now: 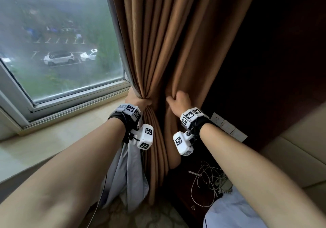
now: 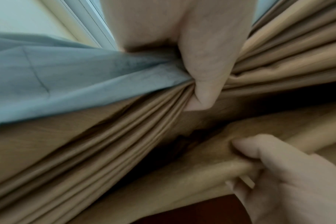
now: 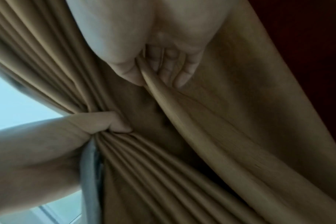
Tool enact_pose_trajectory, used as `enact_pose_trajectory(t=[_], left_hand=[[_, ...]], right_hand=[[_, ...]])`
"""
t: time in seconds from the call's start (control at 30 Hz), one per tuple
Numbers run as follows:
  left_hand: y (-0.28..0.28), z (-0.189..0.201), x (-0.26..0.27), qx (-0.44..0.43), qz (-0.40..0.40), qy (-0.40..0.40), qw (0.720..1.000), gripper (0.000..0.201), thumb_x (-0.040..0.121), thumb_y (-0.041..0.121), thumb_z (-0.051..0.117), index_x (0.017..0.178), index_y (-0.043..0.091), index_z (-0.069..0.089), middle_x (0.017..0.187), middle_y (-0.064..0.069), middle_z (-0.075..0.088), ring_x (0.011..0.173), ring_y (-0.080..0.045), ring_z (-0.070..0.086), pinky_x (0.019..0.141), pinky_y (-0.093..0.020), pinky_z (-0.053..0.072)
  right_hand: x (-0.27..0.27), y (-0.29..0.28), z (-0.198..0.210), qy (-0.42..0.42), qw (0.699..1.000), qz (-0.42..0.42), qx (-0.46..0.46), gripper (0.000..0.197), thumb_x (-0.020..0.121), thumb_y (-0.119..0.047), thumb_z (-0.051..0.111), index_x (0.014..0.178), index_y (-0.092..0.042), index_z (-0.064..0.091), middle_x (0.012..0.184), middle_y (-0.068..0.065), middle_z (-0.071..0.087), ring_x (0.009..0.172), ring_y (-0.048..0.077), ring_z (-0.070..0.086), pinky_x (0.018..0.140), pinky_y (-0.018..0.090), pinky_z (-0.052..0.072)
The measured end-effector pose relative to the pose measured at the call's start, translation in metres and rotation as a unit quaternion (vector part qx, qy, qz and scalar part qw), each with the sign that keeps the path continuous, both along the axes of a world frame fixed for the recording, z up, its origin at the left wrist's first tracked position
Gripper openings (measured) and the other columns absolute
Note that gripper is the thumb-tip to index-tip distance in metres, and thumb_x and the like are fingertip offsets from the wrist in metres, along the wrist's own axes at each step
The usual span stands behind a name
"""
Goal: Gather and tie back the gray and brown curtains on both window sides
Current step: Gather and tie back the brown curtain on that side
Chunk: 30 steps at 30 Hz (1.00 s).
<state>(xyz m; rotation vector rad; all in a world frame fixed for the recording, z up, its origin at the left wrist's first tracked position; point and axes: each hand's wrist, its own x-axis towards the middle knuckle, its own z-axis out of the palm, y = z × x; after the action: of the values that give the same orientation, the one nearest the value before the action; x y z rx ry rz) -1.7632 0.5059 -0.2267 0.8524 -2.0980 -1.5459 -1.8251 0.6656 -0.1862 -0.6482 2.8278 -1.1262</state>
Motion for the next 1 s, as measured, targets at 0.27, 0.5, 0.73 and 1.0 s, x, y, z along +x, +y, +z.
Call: enact_pose_trajectory(t=[0.27,0.5,0.73,1.0], left_hand=[[-0.006,-0.015,-0.006,-0.004,-0.108,0.083,0.991,0.106,0.029,0.019,0.079,0.129,-0.003,0.053,0.118,-0.012,0.066,0.104,-0.013,0.064,0.088,-0.035,0.057],[0.008,0.000,0.005,-0.028,-0.130,0.180,0.975,0.079,0.051,0.019,0.090,0.123,0.006,0.061,0.118,-0.005,0.067,0.106,0.003,0.061,0.089,-0.016,0.048],[0.019,0.001,0.000,-0.015,0.059,0.012,0.998,0.068,0.051,0.030,0.064,0.118,0.025,0.059,0.095,0.005,0.062,0.089,-0.017,0.058,0.074,-0.024,0.040],[0.019,0.000,-0.014,-0.002,0.103,-0.018,0.995,0.036,0.069,0.014,0.068,0.104,0.019,0.061,0.083,0.003,0.059,0.085,-0.024,0.058,0.070,-0.027,0.039]], right_hand=[[0.018,-0.030,0.005,-0.037,0.994,0.098,-0.009,0.019,0.088,-0.015,0.059,0.091,0.004,0.062,0.103,0.025,0.068,0.101,0.037,0.063,0.077,0.032,0.045],[0.014,-0.032,0.013,-0.077,0.987,0.140,-0.002,0.020,0.088,-0.004,0.048,0.099,0.006,0.063,0.105,0.024,0.067,0.096,0.029,0.061,0.080,0.031,0.044],[-0.016,-0.019,-0.015,-0.151,0.973,0.108,-0.140,0.032,0.089,0.014,0.043,0.110,0.009,0.066,0.111,0.021,0.069,0.088,0.017,0.059,0.077,0.010,0.042],[-0.171,0.025,-0.103,-0.182,0.962,-0.138,-0.151,0.064,0.057,-0.031,0.057,0.121,-0.027,0.056,0.125,0.010,0.062,0.112,0.033,0.063,0.094,0.047,0.054]])
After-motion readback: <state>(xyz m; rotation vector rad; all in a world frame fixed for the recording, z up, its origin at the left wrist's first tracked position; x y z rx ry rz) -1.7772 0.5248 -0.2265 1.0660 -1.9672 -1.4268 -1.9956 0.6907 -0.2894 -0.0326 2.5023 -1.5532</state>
